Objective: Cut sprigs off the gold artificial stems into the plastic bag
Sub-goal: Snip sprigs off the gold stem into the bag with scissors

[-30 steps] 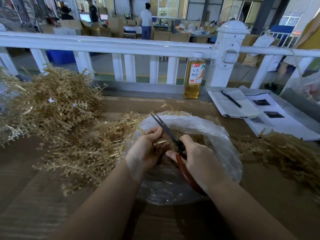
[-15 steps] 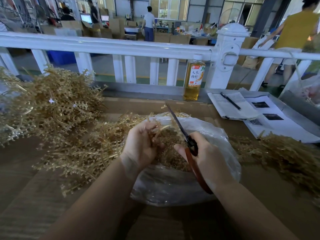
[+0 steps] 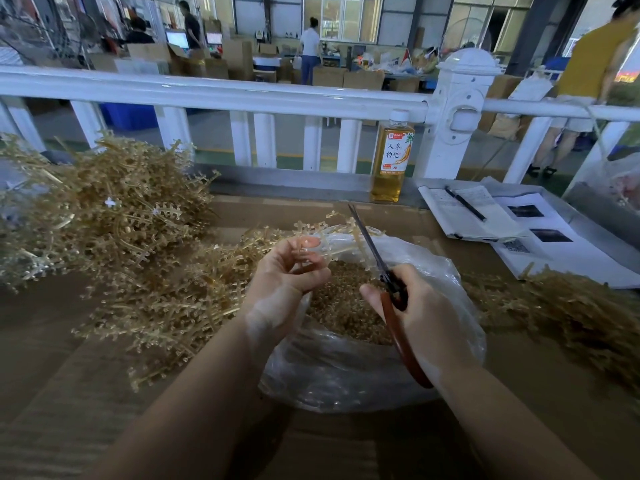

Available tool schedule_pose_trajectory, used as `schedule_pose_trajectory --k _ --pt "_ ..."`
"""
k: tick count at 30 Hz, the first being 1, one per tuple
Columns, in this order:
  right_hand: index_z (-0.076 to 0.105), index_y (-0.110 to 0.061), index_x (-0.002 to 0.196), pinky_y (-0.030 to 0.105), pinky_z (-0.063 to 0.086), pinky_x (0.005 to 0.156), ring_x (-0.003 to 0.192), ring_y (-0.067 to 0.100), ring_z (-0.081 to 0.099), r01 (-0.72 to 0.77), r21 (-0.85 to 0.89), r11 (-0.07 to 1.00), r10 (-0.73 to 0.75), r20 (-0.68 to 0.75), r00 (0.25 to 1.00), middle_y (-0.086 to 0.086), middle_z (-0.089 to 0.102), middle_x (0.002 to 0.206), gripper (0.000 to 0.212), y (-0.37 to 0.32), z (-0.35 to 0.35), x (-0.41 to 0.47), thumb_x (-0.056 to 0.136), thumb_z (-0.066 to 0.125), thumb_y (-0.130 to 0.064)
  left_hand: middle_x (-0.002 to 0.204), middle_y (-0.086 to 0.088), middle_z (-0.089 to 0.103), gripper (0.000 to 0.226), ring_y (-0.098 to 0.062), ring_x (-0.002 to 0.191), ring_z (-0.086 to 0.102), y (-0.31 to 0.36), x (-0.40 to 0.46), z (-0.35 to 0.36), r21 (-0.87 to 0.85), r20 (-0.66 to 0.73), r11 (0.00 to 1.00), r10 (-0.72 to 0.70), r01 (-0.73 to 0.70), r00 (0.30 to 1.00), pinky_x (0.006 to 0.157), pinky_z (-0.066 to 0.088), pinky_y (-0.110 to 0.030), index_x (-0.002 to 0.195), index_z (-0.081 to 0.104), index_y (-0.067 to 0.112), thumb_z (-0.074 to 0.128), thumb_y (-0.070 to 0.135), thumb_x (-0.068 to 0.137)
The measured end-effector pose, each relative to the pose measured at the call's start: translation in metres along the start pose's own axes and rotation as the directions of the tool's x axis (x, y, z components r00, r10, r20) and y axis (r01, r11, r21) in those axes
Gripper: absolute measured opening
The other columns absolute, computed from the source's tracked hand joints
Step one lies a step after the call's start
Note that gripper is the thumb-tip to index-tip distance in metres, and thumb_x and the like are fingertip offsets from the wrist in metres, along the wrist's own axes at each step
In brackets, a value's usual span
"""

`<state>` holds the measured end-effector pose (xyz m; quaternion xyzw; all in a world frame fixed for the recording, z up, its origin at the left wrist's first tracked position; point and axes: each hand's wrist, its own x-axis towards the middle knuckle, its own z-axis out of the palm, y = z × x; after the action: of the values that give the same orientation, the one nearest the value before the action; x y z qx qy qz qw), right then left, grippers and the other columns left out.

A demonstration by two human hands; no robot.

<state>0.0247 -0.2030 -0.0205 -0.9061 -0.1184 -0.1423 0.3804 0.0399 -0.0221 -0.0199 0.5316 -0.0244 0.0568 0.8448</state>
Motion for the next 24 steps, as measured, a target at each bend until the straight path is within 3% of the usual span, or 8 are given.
schedule_pose_trajectory --k 5,10,13,17,21,24 --pt "0.044 -0.038 0.080 -0.001 0.037 0.061 0.070 -0.019 0.053 -0.004 0.004 1.000 0.004 -0.037 0.999 -0.021 0.056 0.070 0.023 -0.003 -0.002 -0.001 0.083 0.057 -0.058 0.075 0.001 0.062 0.039 -0.004 0.073 0.065 0.002 -0.002 0.002 -0.005 -0.043 0.999 0.035 -0.036 0.998 0.067 0.052 -0.016 0.089 0.059 0.009 0.052 -0.027 0.074" --pt "0.051 -0.032 0.092 -0.002 0.036 0.061 0.063 -0.012 0.053 0.012 -0.034 0.999 -0.013 -0.038 0.999 -0.018 0.056 0.070 0.026 -0.004 -0.001 -0.001 0.085 0.056 -0.056 0.075 0.000 0.067 0.043 -0.009 0.073 0.067 0.001 0.001 0.001 -0.162 -0.053 0.984 -0.088 0.078 0.995 0.074 0.052 -0.021 0.089 0.063 0.010 0.046 -0.027 0.075" --pt "0.054 -0.027 0.098 0.005 0.041 0.060 0.066 -0.004 0.056 0.023 -0.016 1.000 -0.023 -0.003 1.000 -0.014 0.059 0.072 0.034 -0.005 0.001 -0.002 0.084 0.054 -0.058 0.077 -0.007 0.065 0.032 -0.016 0.072 0.061 0.001 0.003 0.002 -0.299 -0.086 0.942 -0.188 0.155 0.978 0.074 0.045 -0.023 0.089 0.065 0.006 0.053 -0.018 0.070" --pt "0.054 -0.026 0.101 0.016 0.047 0.062 0.069 0.001 0.059 0.049 -0.039 0.998 -0.048 0.023 0.999 -0.013 0.059 0.073 0.035 -0.008 0.004 -0.003 0.085 0.054 -0.056 0.078 -0.006 0.060 0.030 -0.012 0.068 0.057 0.003 0.003 0.007 -0.371 -0.133 0.909 -0.257 0.192 0.957 0.076 0.045 -0.022 0.091 0.061 0.004 0.070 0.003 0.062" --pt "0.054 -0.028 0.099 0.020 0.047 0.064 0.072 0.001 0.059 0.062 -0.035 0.998 -0.061 0.006 0.998 -0.013 0.059 0.074 0.030 -0.009 0.003 -0.004 0.086 0.057 -0.054 0.063 0.002 0.055 0.016 -0.006 0.050 0.051 0.004 0.002 0.011 -0.342 -0.129 0.900 -0.329 0.269 0.936 0.052 0.042 -0.016 0.079 0.060 0.012 0.070 0.013 0.066" --pt "0.054 -0.027 0.099 0.020 0.046 0.063 0.073 0.003 0.059 0.072 -0.037 0.997 -0.072 -0.001 0.997 -0.012 0.060 0.075 0.030 -0.009 0.003 -0.004 0.086 0.057 -0.054 0.063 0.003 0.061 0.014 -0.006 0.049 0.054 0.003 0.001 0.012 -0.328 -0.190 0.903 -0.352 0.279 0.916 0.050 0.042 -0.018 0.076 0.063 0.014 0.072 0.015 0.065"
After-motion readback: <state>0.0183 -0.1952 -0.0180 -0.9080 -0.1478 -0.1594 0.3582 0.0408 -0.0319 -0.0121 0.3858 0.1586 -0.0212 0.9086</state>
